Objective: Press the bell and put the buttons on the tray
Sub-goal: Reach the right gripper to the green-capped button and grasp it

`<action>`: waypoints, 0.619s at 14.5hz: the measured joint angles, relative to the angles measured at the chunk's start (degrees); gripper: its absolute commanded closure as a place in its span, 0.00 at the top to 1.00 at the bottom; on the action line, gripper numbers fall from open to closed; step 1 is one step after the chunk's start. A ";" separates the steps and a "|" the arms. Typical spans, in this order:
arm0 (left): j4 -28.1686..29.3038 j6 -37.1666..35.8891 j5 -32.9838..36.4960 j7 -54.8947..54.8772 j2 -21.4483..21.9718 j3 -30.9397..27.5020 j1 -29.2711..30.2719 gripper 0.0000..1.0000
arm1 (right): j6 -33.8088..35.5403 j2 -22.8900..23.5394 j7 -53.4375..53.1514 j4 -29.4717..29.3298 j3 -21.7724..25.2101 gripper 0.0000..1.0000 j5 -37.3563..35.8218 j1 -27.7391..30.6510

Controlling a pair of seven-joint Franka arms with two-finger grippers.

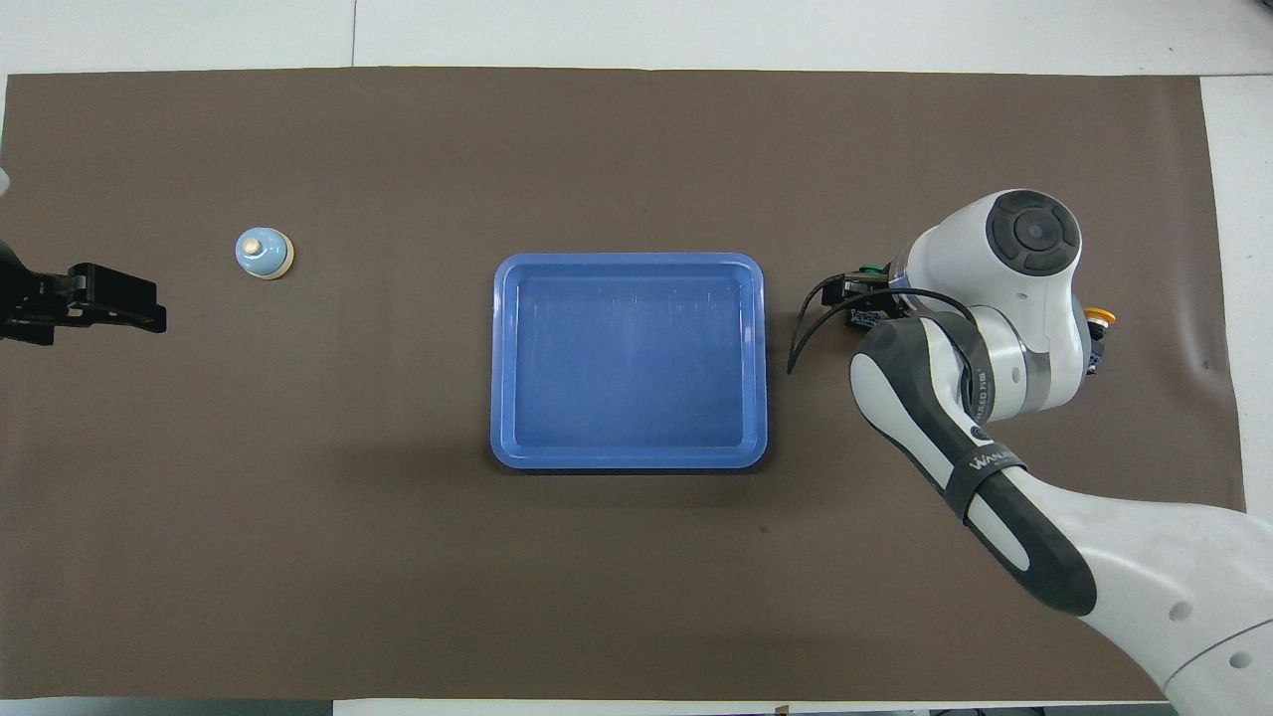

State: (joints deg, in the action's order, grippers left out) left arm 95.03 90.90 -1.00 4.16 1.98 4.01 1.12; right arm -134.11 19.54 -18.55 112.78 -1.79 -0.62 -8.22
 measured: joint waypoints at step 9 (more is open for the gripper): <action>0.00 -2.33 -0.01 -1.29 0.00 -0.15 -0.08 1.00 | -0.57 1.07 -0.61 -0.07 0.05 0.00 -0.09 -0.22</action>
State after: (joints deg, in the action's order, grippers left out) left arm 95.03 88.57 -1.01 2.86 1.98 3.87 1.05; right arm -134.68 20.61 -19.16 112.71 -1.75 -0.72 -8.44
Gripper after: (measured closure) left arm 0.000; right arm 0.573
